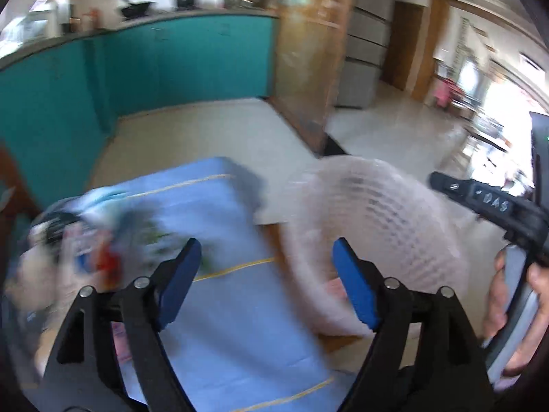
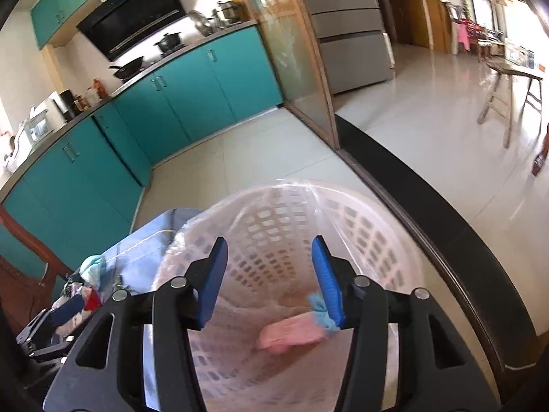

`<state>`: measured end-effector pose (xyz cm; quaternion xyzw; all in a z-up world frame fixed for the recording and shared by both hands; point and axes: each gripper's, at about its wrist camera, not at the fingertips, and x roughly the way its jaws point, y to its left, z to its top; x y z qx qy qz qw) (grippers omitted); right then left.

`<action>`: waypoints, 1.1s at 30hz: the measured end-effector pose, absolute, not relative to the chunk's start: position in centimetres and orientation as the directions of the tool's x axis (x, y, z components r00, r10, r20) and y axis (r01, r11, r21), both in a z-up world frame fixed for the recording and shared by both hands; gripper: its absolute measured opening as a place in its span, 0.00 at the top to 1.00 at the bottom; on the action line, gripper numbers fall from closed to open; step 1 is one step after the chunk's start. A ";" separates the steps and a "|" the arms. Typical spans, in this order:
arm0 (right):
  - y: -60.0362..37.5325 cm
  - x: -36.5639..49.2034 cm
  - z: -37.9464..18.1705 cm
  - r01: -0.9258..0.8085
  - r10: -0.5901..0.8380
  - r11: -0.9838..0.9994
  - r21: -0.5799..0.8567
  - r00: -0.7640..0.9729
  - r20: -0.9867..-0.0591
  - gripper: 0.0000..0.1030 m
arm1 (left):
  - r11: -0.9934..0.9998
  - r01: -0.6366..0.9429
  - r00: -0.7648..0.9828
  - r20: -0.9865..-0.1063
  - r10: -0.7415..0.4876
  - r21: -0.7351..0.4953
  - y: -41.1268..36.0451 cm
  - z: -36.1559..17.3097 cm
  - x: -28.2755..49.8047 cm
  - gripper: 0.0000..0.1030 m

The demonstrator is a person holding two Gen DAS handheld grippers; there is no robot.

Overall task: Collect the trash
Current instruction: 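Carry both items over the wastebasket and open both tools to drop them, then grasp the pink plastic bag with the right tool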

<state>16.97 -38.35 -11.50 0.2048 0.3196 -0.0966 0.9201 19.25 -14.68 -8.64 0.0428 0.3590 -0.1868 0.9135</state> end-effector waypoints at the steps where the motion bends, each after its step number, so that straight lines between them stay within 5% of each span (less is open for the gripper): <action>1: -37.3 17.2 -11.4 0.277 -0.030 0.911 0.304 0.782 -0.622 0.50 | 0.941 0.336 0.695 -0.665 -0.274 -0.037 -13.5 -8.7 18.7 0.20; 8: -26.8 20.0 -11.7 -0.037 0.126 0.987 0.153 0.771 -0.624 0.50 | 0.994 0.094 0.734 -0.679 -0.029 0.059 -3.7 -9.9 15.2 0.17; 16: -12.4 24.3 -11.7 -0.347 0.386 0.914 0.208 0.596 -0.704 0.50 | 0.996 -0.030 0.707 -0.703 0.078 0.080 3.5 -10.8 12.2 0.17; 22: -6.6 23.9 -16.0 -0.413 0.376 0.897 0.159 0.522 -0.766 0.37 | 0.996 -0.061 0.671 -0.736 0.090 0.067 5.9 -12.2 10.4 0.17; 30: -6.0 23.8 -20.0 -0.417 0.308 0.902 0.115 0.433 -0.847 0.37 | 0.997 -0.058 0.669 -0.739 0.080 0.056 6.2 -12.3 9.7 0.17; 33: -6.5 23.5 -20.0 -0.432 0.333 0.891 0.138 0.415 -0.846 0.47 | 0.998 -0.051 0.661 -0.747 0.068 0.046 6.1 -12.5 9.7 0.17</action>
